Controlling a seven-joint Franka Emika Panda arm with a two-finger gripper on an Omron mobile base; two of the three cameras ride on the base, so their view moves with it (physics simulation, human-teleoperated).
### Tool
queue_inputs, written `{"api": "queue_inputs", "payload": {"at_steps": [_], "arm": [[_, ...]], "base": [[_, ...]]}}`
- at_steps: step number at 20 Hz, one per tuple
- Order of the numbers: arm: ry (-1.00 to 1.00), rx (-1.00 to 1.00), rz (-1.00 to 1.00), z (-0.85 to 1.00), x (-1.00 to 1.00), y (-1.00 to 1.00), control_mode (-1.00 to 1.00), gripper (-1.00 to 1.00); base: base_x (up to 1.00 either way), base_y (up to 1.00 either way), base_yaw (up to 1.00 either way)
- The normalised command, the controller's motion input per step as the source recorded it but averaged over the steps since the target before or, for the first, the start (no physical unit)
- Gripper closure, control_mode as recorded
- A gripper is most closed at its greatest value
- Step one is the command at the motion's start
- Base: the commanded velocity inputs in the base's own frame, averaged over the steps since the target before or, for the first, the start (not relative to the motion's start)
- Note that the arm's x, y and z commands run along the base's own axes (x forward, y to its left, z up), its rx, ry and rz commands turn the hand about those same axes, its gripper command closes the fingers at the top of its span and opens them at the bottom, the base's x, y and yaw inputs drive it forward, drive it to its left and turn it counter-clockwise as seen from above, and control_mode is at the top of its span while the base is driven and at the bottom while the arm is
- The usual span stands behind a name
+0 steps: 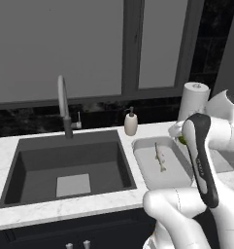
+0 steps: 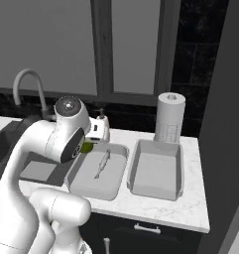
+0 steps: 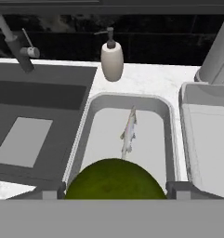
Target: Place one lime and one fish in each tupperware on the nearby counter, to pack two identical lunches.
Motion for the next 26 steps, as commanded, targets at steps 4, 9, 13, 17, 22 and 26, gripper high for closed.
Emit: {"api": "queue_inputs", "payload": {"at_steps": [4, 9, 13, 17, 22, 26], "arm": [[0.03, -0.03, 0.0, -1.0, 0.55, 0.12, -1.0, 1.0], [0.0, 0.0, 0.0, -1.0, 0.48, 0.41, -1.0, 1.0], [0.01, 0.0, 0.0, -0.97, 0.71, 0.49, -1.0, 1.0], [0.0, 0.0, 0.03, -0.66, 1.0, -0.15, -1.0, 1.0], [0.02, 0.0, 0.08, -0.2, 0.48, -0.28, -1.0, -1.0], [0.01, 0.0, -0.01, -0.07, 0.0, 0.05, -1.0, -1.0]], "base": [[0.0, 0.0, 0.0], [0.0, 0.0, 0.0], [0.0, 0.0, 0.0], [0.0, 0.0, 0.0], [0.0, 0.0, 0.0], [0.0, 0.0, 0.0]]}}
